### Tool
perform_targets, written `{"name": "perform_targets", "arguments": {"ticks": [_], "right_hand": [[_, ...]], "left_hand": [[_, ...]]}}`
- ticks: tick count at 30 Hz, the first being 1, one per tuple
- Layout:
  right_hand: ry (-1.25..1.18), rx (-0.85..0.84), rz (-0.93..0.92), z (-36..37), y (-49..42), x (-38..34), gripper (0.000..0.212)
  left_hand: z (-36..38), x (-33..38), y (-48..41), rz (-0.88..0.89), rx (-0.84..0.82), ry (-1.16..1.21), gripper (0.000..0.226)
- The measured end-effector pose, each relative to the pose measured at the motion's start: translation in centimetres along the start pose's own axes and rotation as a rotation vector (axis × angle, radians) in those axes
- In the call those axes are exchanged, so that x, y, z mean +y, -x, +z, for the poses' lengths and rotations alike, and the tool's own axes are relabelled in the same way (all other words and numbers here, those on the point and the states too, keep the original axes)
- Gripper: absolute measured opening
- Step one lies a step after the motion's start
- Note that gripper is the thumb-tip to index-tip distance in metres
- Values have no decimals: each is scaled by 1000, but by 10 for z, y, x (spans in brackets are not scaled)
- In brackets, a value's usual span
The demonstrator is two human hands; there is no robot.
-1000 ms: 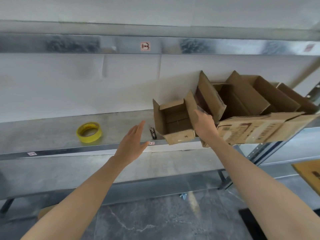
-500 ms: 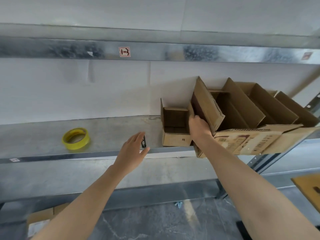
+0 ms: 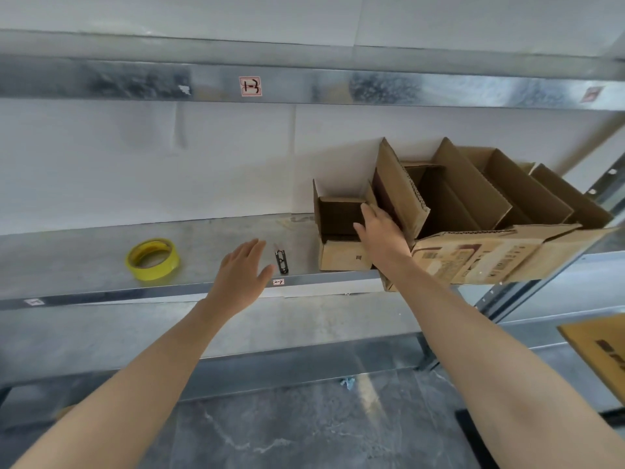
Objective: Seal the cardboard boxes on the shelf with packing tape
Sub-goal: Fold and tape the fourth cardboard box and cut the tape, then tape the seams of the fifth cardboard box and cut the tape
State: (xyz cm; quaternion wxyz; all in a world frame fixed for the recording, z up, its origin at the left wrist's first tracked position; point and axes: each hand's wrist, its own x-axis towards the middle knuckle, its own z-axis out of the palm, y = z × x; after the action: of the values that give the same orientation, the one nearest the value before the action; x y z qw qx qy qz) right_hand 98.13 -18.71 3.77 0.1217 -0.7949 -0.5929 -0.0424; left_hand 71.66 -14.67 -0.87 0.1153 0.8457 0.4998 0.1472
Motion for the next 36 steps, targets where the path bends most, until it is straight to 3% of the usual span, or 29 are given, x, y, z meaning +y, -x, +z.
{"name": "perform_targets", "arguments": {"ticks": [7, 15, 22, 28, 36], "right_hand": [[-138, 49, -102, -10, 26, -78, 50], [-293, -56, -216, 24, 79, -283, 52], [-395, -192, -335, 76, 126, -452, 47], [-359, -381, -421, 132, 153, -524, 50], [-282, -654, -457, 248, 177, -549, 48]], "left_hand": [[-38, -62, 27, -17, 48, 10, 52], [-99, -217, 115, -86, 58, -18, 45], [-135, -358, 201, -282, 6, -51, 48], [-112, -428, 259, -474, -80, 7, 52], [-22, -476, 304, -694, -192, 120, 51]]}}
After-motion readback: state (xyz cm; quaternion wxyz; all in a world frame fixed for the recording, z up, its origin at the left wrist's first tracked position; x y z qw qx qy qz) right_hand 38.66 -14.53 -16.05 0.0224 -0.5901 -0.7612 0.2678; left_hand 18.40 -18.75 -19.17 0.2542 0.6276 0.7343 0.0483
